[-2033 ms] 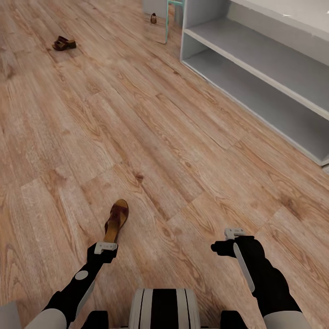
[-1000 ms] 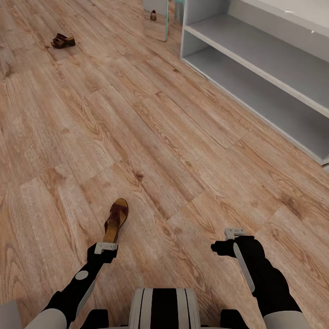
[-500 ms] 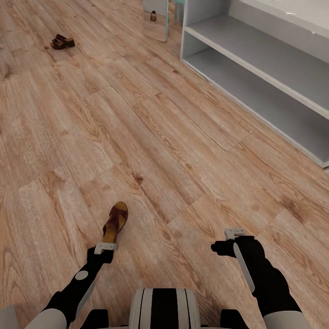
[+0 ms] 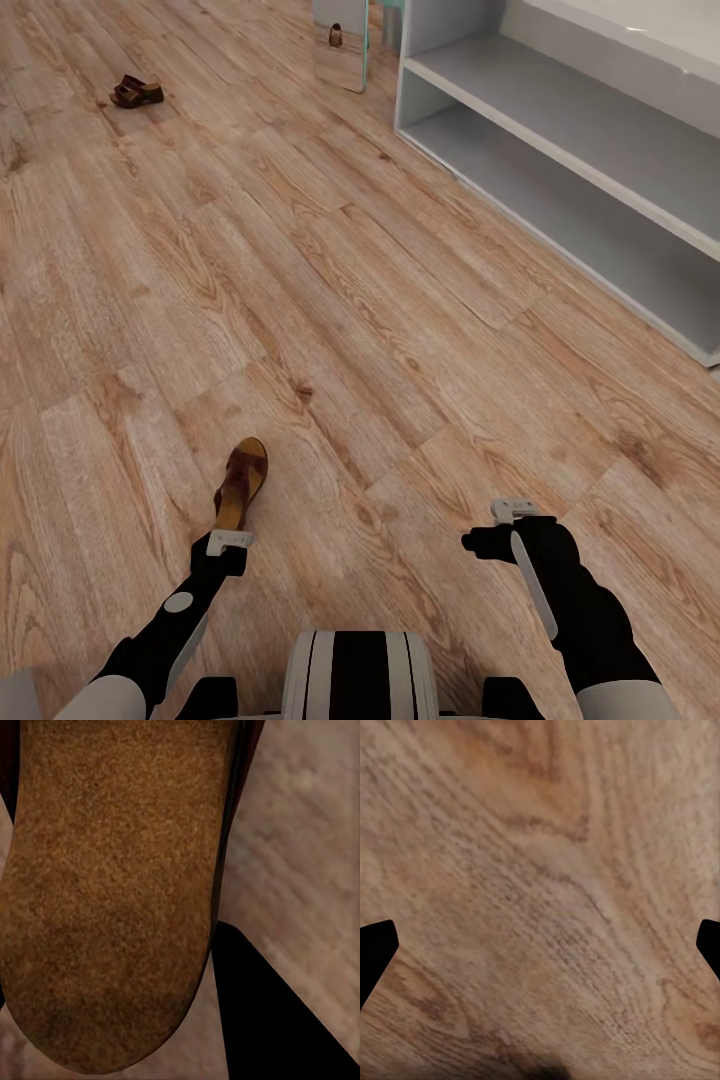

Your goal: Pick up the two gym shoes and the two sandals from the corridor floor and place them onto the hallstand (shoe rack) in the corridor, making sure they are on the rack and not on the floor. Arrange them so the two gym shoes are next to each other and the two sandals are next to each other.

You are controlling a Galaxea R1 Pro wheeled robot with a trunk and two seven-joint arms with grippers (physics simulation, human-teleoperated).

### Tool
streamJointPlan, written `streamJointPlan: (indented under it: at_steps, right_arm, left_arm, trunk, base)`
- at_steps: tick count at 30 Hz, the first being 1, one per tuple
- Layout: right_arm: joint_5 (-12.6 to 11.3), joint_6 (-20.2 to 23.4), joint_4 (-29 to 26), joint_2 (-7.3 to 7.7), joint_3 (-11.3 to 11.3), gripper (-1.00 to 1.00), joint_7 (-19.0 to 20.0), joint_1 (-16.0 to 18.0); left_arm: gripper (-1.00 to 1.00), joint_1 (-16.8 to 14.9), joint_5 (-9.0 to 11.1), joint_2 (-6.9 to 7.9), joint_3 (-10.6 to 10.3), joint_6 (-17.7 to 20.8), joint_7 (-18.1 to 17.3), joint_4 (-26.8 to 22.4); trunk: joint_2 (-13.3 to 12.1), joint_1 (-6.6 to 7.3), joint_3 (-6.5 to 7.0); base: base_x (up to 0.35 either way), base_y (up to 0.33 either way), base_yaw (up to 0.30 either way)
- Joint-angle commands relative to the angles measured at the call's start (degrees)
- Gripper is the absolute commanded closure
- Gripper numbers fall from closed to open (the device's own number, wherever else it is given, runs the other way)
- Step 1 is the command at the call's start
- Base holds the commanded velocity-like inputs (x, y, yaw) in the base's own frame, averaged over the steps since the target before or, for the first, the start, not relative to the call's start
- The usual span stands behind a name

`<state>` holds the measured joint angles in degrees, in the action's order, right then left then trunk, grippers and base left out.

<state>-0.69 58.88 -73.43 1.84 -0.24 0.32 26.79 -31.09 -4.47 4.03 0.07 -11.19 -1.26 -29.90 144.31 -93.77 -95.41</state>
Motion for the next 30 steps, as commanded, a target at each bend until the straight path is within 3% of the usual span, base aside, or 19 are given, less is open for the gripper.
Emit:
streamJointPlan:
  at_steps: [1, 9, 10, 12, 15, 30]
  right_arm:
    - [-0.1, 0.2, 0.0, 0.01, 0.0, -1.00, 0.0, 0.0]
    - [0.0, 0.2, 0.0, 0.01, 0.0, -1.00, 0.0, 0.0]
    - [0.0, 0.2, -0.1, 0.44, -1.5, -1.00, 0.0, 0.0]
    - [0.0, 0.2, -0.1, 0.44, -1.7, -1.00, 0.0, 0.0]
    - [0.0, 0.2, -0.1, 0.44, -1.8, -1.00, 0.0, 0.0]
    - [0.0, 0.2, -0.1, 0.44, -1.9, -1.00, 0.0, 0.0]
  left_arm:
    - [1.00, 0.0, -0.7, 0.01, 0.0, -0.2, 0.0, 0.0]
    - [1.00, 0.0, -0.8, -0.07, 0.0, -0.2, 0.0, 0.0]
    - [1.00, 0.0, -0.8, -0.08, 0.0, -0.2, 0.1, -2.5]
    - [1.00, 0.0, -0.8, -0.08, 0.0, -0.2, 0.1, -2.5]
    - [1.00, 0.0, -0.8, -0.08, 0.0, -0.2, 0.1, -2.5]
    - [1.00, 0.0, -0.8, -0.08, 0.0, -0.2, 0.1, -2.5]
  trunk:
    - [0.0, 0.01, -0.03]
    - [0.0, 0.01, -0.03]
    - [0.0, 0.01, -0.03]
    - [0.0, 0.03, 0.20]
    - [0.0, 0.11, 0.86]
    - [-0.1, 0.14, 1.08]
  base:
    - [0.000, 0.000, 0.000]
    - [0.000, 0.000, 0.000]
    - [0.000, 0.000, 0.000]
    - [0.000, 0.000, 0.000]
    - [0.000, 0.000, 0.000]
    - [0.000, 0.000, 0.000]
